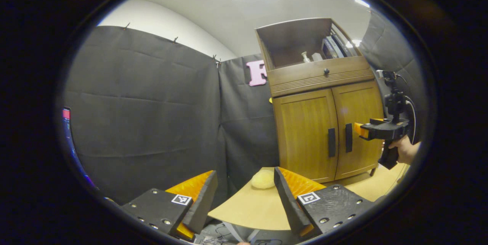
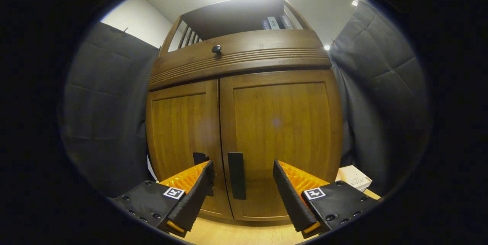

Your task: Open the right door of the double-door shoe cabinet with the right hand, and open the left door with the left hand.

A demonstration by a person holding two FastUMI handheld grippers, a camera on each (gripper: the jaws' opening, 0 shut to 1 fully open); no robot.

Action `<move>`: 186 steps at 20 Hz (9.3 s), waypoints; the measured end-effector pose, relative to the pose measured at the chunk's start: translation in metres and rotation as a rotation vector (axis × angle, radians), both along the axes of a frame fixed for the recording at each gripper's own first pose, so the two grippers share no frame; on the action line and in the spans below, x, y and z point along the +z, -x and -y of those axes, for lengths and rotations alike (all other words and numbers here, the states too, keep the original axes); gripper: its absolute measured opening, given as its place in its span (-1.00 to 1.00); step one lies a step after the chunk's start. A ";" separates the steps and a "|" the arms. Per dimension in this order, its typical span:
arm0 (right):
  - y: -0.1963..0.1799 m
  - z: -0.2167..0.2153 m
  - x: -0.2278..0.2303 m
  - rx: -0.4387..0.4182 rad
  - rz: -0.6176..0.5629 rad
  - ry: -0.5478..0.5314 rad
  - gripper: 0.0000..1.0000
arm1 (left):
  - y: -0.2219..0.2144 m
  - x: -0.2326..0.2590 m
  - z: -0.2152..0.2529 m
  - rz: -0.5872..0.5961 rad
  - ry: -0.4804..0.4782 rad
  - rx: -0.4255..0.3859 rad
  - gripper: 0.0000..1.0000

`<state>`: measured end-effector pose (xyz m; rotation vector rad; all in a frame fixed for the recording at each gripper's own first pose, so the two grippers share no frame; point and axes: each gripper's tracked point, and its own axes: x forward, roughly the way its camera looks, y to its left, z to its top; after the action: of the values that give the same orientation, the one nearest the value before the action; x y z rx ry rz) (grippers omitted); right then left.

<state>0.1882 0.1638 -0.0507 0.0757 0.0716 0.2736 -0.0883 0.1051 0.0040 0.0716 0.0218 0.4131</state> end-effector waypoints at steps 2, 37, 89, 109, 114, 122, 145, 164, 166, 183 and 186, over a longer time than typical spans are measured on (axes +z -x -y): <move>-0.010 -0.006 -0.009 0.004 -0.014 0.007 0.94 | 0.002 0.000 -0.001 -0.006 0.001 0.021 0.73; -0.024 -0.028 -0.066 0.103 -0.184 0.039 -0.73 | -0.002 0.000 -0.011 0.003 0.023 0.018 0.73; 0.109 0.209 -0.045 0.142 -0.228 0.058 -0.75 | -0.021 0.047 -0.006 0.028 0.046 -0.427 0.73; 0.106 0.266 -0.040 0.015 -0.202 0.087 -0.85 | -0.038 0.049 -0.007 0.013 0.041 -0.457 0.70; 0.136 0.279 -0.021 -0.099 -0.168 0.094 0.28 | -0.053 0.055 -0.006 0.025 0.062 -0.467 0.73; 0.179 0.282 0.006 -0.269 -0.088 0.110 0.84 | -0.071 0.056 -0.001 0.056 0.083 -0.490 0.67; 0.214 0.238 -0.001 -0.384 -0.136 0.162 0.92 | -0.088 0.025 0.006 -0.038 0.138 -0.533 0.47; 0.218 0.249 -0.004 -0.326 -0.152 0.152 0.92 | -0.090 0.028 0.002 -0.079 0.164 -0.485 -0.59; 0.218 0.250 -0.003 -0.306 -0.148 0.139 0.92 | -0.088 0.034 0.000 -0.071 0.173 -0.488 -0.61; 0.225 0.252 -0.014 -0.075 -0.143 0.069 0.99 | -0.089 0.039 -0.016 -0.111 0.174 -0.317 -0.63; 0.224 0.245 -0.015 -0.044 -0.145 0.076 0.86 | -0.087 0.042 -0.016 -0.113 0.160 -0.281 -0.64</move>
<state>-0.0358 -0.0815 -0.0661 0.0213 0.2245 0.2205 -0.0011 0.1213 0.0459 -0.0594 0.1538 0.1251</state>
